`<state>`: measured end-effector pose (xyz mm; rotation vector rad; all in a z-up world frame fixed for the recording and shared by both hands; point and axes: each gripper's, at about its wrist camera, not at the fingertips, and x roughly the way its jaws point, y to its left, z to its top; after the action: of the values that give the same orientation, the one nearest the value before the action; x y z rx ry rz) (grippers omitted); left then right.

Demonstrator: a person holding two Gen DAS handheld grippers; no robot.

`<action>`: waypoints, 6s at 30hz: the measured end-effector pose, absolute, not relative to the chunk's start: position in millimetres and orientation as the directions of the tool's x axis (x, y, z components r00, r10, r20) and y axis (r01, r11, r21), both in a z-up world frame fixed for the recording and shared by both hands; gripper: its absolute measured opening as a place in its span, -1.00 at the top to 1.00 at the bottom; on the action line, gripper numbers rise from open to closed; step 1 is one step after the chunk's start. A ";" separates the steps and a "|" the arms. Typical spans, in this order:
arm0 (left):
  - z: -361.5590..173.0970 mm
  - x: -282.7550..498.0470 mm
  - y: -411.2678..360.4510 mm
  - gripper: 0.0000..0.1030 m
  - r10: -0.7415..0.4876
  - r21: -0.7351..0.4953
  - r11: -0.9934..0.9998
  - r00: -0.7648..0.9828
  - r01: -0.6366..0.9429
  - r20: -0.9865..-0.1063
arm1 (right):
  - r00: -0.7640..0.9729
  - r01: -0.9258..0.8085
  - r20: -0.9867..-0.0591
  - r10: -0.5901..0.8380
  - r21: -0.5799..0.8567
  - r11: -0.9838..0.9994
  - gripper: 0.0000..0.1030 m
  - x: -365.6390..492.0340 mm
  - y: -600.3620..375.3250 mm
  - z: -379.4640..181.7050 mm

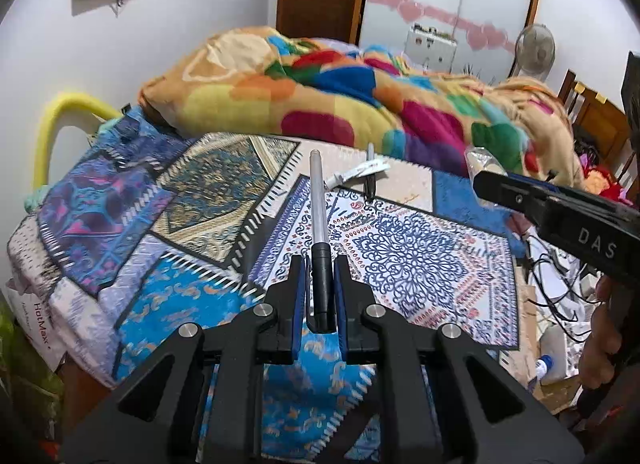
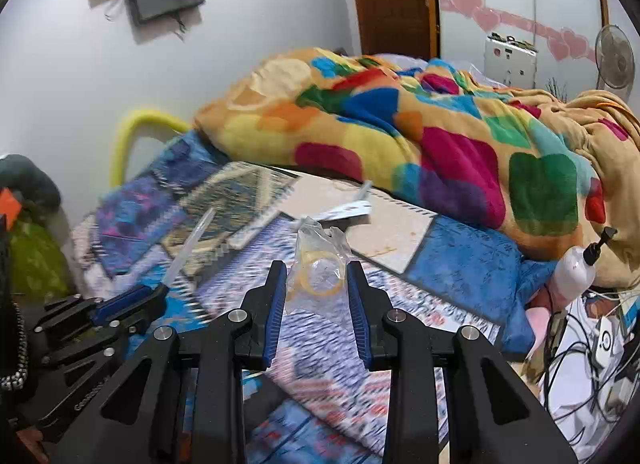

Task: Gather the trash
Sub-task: 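Carry the plastic bag and pen down over the white bucket, then open both tools to drop the bag and pen into the bucket, then move both open tools back up to the bed, then grasp the black Sharpie marker with the right tool while the left tool grasps the white tube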

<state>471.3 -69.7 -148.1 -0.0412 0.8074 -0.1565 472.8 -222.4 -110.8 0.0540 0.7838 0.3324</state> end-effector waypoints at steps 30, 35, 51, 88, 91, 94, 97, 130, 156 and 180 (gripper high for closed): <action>-166.0 263.9 94.6 0.75 0.027 -0.104 0.982 0.667 -0.156 -0.745 | 0.572 -0.551 -0.675 0.465 0.103 0.828 0.46 320.0 -74.0 -93.0; -184.3 244.5 131.6 0.75 0.055 -0.115 0.969 0.640 -0.220 -0.767 | 0.503 -0.609 -0.706 0.498 0.120 0.784 0.46 308.7 -28.7 -111.8; -286.5 208.1 231.4 0.75 -0.001 -0.231 0.886 0.497 -0.402 -0.868 | 0.197 -0.733 -0.877 0.439 0.165 0.660 0.46 295.7 100.2 -223.5; -274.4 219.0 255.7 0.01 0.084 -0.181 0.855 0.475 -0.487 -0.876 | 0.103 -0.719 -0.888 0.448 0.244 0.651 0.16 322.4 110.0 -232.0; -254.9 222.5 241.4 0.01 0.101 -0.167 0.871 0.501 -0.462 -0.860 | 0.143 -0.712 -0.871 0.471 0.240 0.660 0.16 325.4 93.3 -216.2; -234.7 232.0 221.1 0.01 0.121 -0.141 0.891 0.525 -0.432 -0.842 | 0.188 -0.704 -0.850 0.492 0.232 0.671 0.16 328.1 75.2 -199.1; -219.0 243.2 202.9 0.01 0.127 -0.128 0.903 0.539 -0.410 -0.833 | 0.233 -0.693 -0.826 0.513 0.229 0.684 0.16 330.7 52.7 -181.9; -140.5 458.8 -35.9 -0.01 -0.049 -0.016 0.998 0.635 0.057 -0.771 | 0.598 -0.309 -0.729 0.333 0.174 0.935 0.16 446.0 -224.4 -139.7; -217.0 588.6 -65.7 -0.01 -0.104 -0.019 0.987 0.539 0.161 -0.836 | 0.472 -0.237 -0.792 0.387 0.309 0.921 0.16 621.7 -218.4 -219.7; -236.9 669.8 -125.2 -0.01 -0.203 -0.150 0.978 0.506 0.144 -0.838 | 0.504 -0.309 -0.813 0.291 0.145 0.940 0.75 561.5 -267.5 -225.1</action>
<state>669.8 -125.2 -236.9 -0.0638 1.0193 -0.2091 561.5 -267.5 -225.1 -0.0205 0.9773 0.3624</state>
